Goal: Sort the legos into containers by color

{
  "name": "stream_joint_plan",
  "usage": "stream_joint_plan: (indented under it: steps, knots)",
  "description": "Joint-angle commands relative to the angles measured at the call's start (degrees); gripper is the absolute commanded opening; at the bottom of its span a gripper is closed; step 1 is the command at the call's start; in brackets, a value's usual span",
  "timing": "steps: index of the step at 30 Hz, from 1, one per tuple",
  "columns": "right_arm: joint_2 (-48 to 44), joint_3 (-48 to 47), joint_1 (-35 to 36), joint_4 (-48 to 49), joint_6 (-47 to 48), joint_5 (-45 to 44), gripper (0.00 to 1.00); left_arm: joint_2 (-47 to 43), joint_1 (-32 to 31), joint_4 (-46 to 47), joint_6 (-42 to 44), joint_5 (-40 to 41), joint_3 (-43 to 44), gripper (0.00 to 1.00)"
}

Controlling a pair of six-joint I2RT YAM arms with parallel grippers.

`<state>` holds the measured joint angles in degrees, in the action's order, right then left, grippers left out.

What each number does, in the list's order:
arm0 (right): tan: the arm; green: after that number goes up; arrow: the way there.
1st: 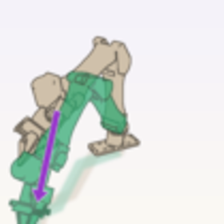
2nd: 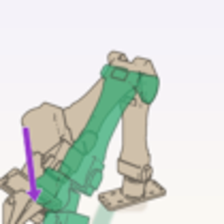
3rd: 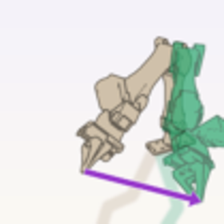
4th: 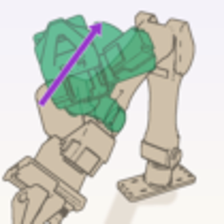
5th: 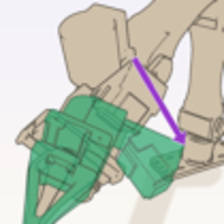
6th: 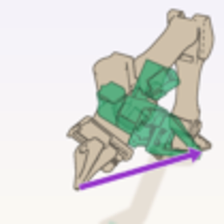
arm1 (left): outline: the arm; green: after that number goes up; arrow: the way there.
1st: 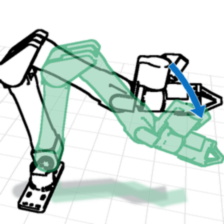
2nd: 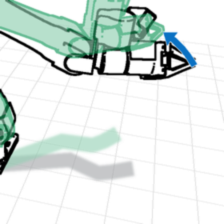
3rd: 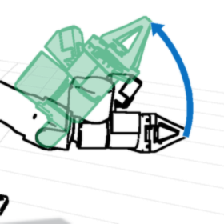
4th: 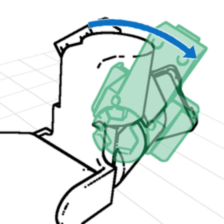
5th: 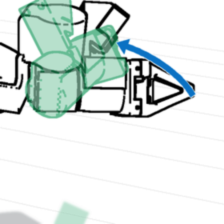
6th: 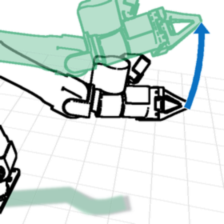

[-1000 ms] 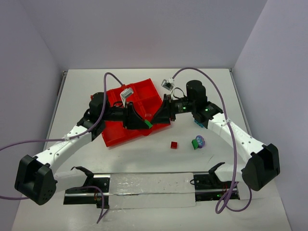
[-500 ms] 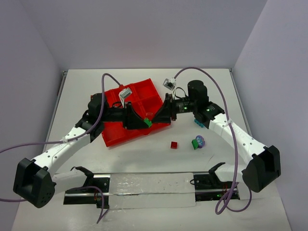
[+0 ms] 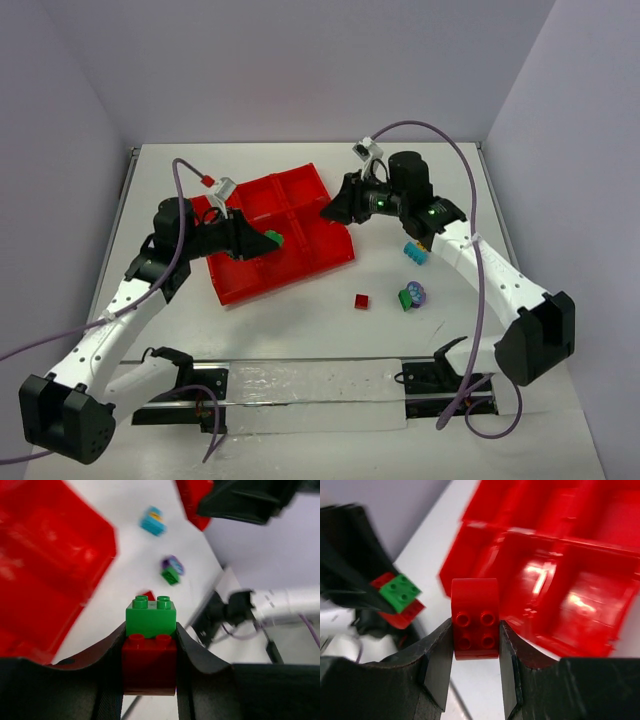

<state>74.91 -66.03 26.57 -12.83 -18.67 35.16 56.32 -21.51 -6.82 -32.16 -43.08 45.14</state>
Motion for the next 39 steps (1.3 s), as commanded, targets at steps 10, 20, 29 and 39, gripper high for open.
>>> stream_joint_plan:
  steps: [10,20,29,39]
  knots:
    - [16.33,-9.78,2.28,-3.43,1.98,-24.63,0.00,2.09,2.70,-10.16,-5.89,24.82,6.59,0.00]
    - [28.18,-16.93,4.63,-5.93,4.06,-27.15,0.10,3.10,2.70,-9.17,-6.59,24.27,8.03,0.00]
    - [27.53,-17.57,5.96,-7.12,4.36,-30.57,0.73,4.60,2.70,-7.76,-5.41,20.82,7.67,0.00]
    - [12.57,-12.28,5.95,-5.57,6.17,-21.50,0.72,5.56,2.70,-5.28,0.09,6.79,7.78,0.00]
